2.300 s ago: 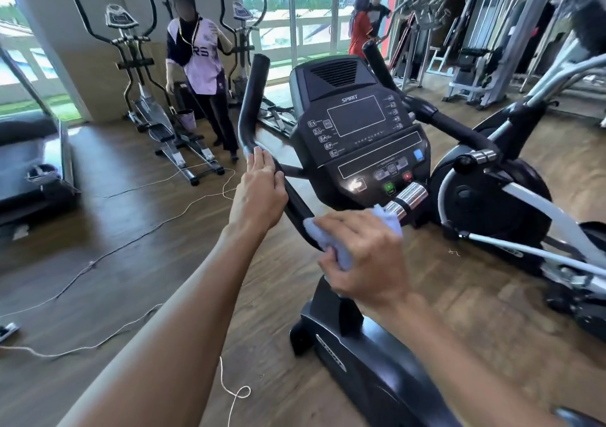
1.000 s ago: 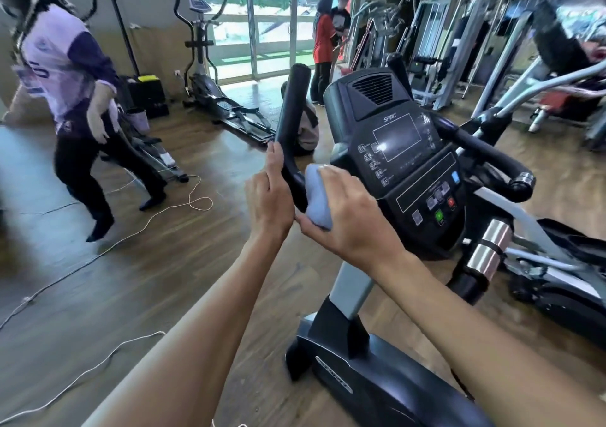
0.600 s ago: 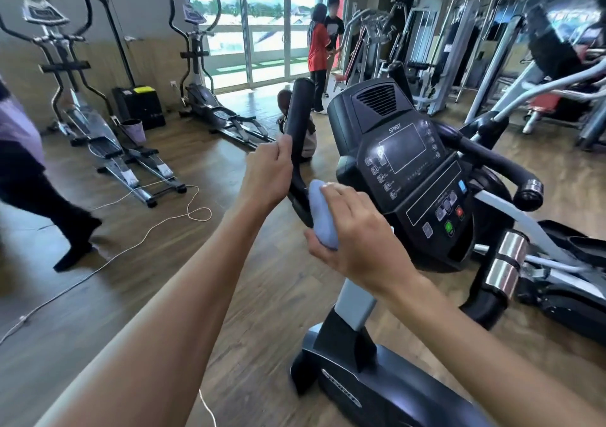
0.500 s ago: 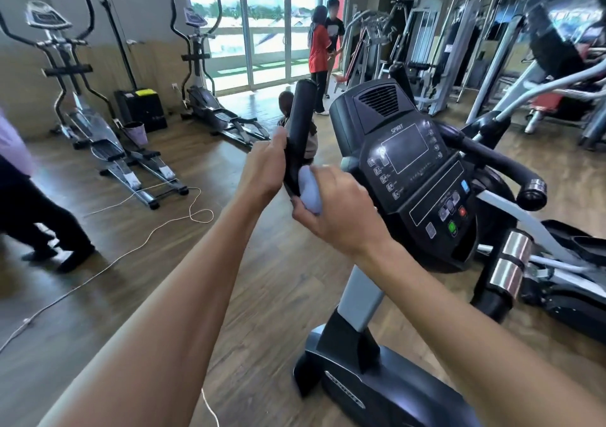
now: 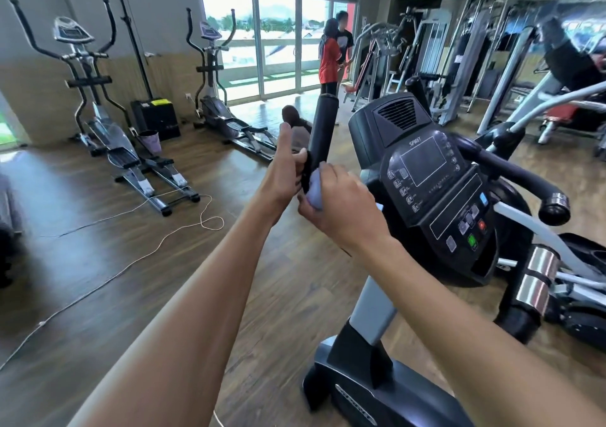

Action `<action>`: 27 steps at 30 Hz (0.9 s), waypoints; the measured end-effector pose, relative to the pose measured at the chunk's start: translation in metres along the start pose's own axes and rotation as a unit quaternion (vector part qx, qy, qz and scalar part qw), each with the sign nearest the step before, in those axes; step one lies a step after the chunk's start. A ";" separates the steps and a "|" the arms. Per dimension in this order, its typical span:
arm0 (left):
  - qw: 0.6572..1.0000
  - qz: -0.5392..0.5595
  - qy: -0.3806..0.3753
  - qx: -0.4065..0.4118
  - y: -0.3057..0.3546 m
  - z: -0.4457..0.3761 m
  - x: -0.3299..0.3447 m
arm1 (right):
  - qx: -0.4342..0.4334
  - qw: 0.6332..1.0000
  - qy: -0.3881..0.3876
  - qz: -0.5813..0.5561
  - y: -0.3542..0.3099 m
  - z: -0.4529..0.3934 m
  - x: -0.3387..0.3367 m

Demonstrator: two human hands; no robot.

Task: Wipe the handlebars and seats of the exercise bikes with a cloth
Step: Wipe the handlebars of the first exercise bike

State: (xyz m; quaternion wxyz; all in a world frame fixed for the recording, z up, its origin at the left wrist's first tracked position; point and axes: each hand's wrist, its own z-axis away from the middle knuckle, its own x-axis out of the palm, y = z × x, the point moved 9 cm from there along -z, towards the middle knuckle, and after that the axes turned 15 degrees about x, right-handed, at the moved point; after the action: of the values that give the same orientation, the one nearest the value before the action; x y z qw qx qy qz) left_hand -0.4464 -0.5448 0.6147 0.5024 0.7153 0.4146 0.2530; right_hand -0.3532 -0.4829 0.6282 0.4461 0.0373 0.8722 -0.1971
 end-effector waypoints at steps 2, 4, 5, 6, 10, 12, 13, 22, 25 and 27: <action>1.000 -0.005 0.003 -0.001 0.001 -0.002 0.000 | 0.005 1.000 0.003 0.005 -0.005 -0.005 0.002; 1.000 -0.009 0.014 0.004 0.004 0.000 0.002 | 0.000 1.000 -0.021 -0.003 -0.001 0.004 0.001; 1.000 -0.009 0.025 0.007 0.005 0.002 0.003 | -0.013 0.999 -0.028 -0.008 0.003 0.013 -0.003; 0.999 -0.016 0.037 0.011 0.003 0.003 0.003 | -0.027 0.999 -0.029 -0.012 0.007 0.024 -0.009; 0.996 -0.078 0.044 0.022 -0.010 0.011 0.013 | -0.024 0.999 -0.013 -0.027 0.052 0.078 -0.037; 0.991 -0.118 0.058 0.020 -0.008 0.019 0.016 | -0.013 1.000 -0.001 -0.017 0.071 0.101 -0.048; 0.989 -0.136 0.063 0.017 -0.008 0.019 0.015 | -0.012 1.000 0.003 -0.003 0.073 0.106 -0.049; 0.970 -0.239 0.047 0.017 0.008 0.035 0.031 | 0.005 1.000 -0.002 -0.022 0.038 0.055 -0.028; 0.966 -0.258 0.029 0.005 0.001 0.056 0.043 | -0.004 1.000 -0.005 -0.016 0.057 0.084 -0.040; 0.967 -0.253 0.019 0.013 -0.002 0.074 0.057 | -0.010 1.000 0.013 -0.007 0.076 0.109 -0.052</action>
State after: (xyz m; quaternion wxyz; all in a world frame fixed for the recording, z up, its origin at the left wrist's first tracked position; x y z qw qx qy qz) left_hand -0.3592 -0.5343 0.5825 0.5327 0.5890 0.5945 0.1260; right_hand -0.2204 -0.4478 0.5888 0.4333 0.0294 0.8802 -0.1912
